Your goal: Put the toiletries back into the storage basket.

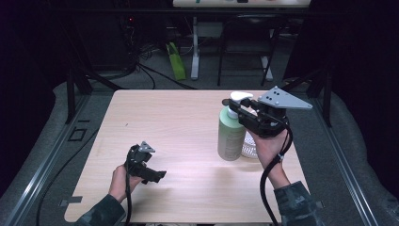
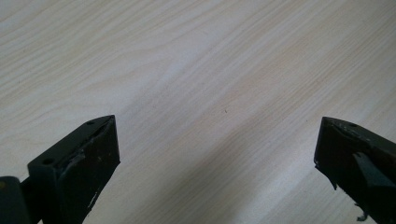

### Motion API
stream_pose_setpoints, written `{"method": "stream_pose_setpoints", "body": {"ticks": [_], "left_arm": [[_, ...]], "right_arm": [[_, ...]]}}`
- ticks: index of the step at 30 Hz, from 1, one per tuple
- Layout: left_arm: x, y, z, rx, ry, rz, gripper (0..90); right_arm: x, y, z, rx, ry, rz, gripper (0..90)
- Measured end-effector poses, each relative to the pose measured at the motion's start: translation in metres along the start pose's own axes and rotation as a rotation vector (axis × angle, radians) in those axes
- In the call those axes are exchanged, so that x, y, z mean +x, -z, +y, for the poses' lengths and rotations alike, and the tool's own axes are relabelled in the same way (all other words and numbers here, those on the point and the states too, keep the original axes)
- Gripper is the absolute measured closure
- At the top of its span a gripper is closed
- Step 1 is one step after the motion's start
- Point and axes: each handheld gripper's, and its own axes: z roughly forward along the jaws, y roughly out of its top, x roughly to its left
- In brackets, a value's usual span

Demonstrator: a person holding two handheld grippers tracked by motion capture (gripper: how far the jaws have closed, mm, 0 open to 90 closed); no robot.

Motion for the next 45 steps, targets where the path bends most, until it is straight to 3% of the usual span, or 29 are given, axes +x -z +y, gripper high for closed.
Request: {"method": "stream_pose_setpoints", "body": {"ticks": [22, 45], "left_arm": [[-0.003, -0.002, 0.001, 0.015, -0.027, 0.013, 0.4], [-0.003, -0.002, 0.002, 0.015, -0.029, 0.012, 0.4]], "right_arm": [[-0.003, 0.000, 0.022, -0.031, 0.014, -0.006, 68.0], [-0.008, -0.001, 0.043, -0.050, 0.036, -0.025, 68.1]]}}
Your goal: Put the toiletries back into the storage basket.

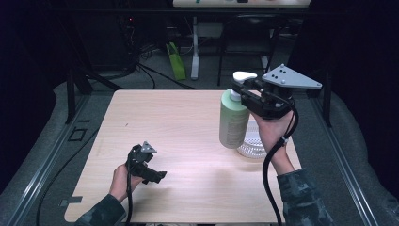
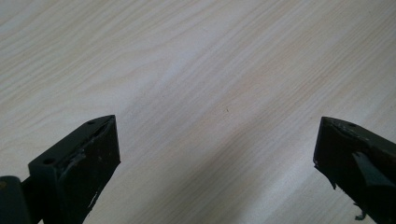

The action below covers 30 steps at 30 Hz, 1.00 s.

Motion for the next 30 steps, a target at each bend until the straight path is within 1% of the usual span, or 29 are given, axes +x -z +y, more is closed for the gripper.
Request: {"method": "stream_pose_setpoints", "body": {"ticks": [7, 12, 18, 23, 30], "left_arm": [[-0.001, -0.001, 0.000, 0.000, -0.001, -0.001, 0.4], [0.000, -0.001, 0.000, 0.002, -0.002, 0.000, 0.4], [-0.001, -0.001, 0.000, 0.000, -0.002, 0.002, 0.4], [0.000, -0.001, 0.001, 0.001, -0.003, 0.000, 1.0], [-0.001, -0.002, 0.001, 0.001, -0.009, 0.006, 0.9]], "right_arm": [[-0.003, 0.002, 0.007, -0.008, 0.009, -0.012, 68.1], [-0.006, 0.003, 0.011, -0.012, 0.006, -0.018, 68.1], [-0.011, 0.003, 0.014, -0.013, 0.003, -0.030, 68.1], [-0.017, 0.001, 0.016, -0.012, -0.001, -0.049, 68.1], [-0.023, 0.003, 0.021, -0.022, -0.003, -0.070, 68.1]]}}
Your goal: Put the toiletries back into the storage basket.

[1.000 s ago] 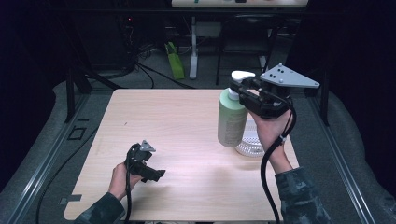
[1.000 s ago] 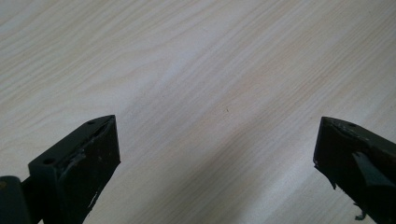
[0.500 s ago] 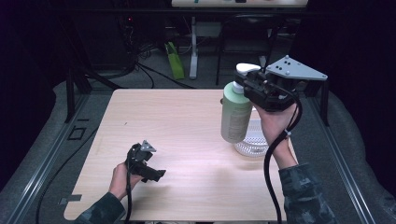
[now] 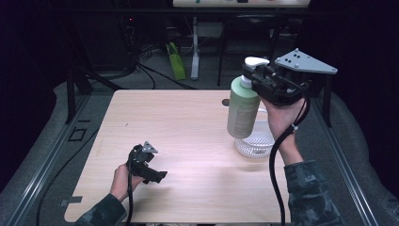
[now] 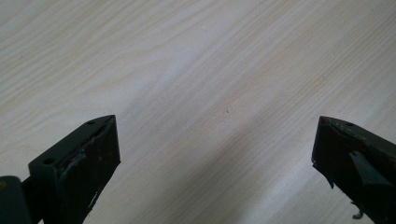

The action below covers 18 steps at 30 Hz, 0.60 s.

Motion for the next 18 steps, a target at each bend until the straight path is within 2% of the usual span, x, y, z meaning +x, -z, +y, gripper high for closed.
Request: {"method": "stream_pose_setpoints", "body": {"ticks": [6, 18], "left_arm": [[-0.002, -0.001, 0.000, 0.010, -0.018, 0.013, 1.0], [-0.001, 0.000, 0.000, 0.005, -0.012, 0.008, 1.0]], "right_arm": [[-0.007, 0.001, 0.003, -0.005, 0.001, -0.020, 68.1], [-0.020, 0.000, 0.003, -0.012, -0.017, -0.060, 68.2]]}}
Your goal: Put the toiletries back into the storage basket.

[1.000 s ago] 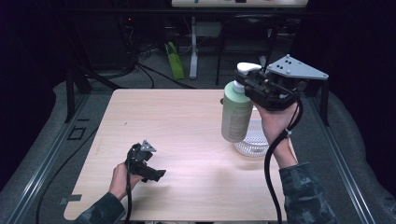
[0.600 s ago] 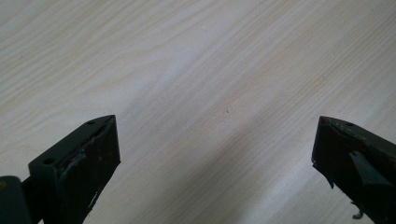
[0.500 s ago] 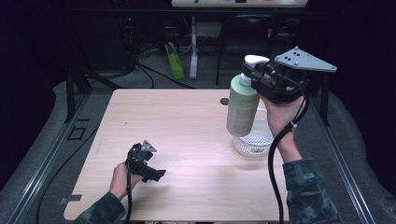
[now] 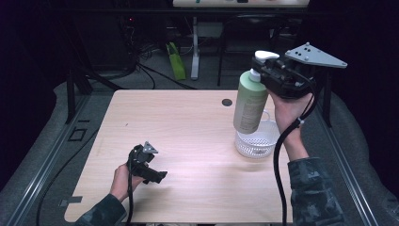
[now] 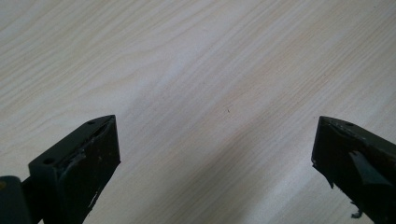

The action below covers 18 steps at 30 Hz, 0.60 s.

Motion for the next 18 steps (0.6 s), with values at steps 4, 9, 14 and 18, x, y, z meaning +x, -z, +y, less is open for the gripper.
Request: {"method": "stream_pose_setpoints", "body": {"ticks": [4, 9, 14, 18], "left_arm": [[0.000, 0.000, 0.000, -0.001, 0.001, -0.001, 0.9], [0.000, 0.001, 0.000, -0.004, 0.005, -0.009, 1.0], [0.000, 0.000, 0.000, -0.005, 0.009, -0.008, 1.0], [0.000, 0.000, 0.000, -0.005, 0.008, -0.008, 1.1]], "right_arm": [[-0.005, -0.001, -0.001, 0.005, -0.003, -0.018, 68.1], [-0.011, -0.003, -0.003, 0.008, -0.005, -0.037, 68.1], [-0.016, -0.004, -0.005, 0.008, -0.013, -0.049, 68.1], [-0.020, -0.005, -0.007, 0.014, -0.018, -0.065, 68.1]]}}
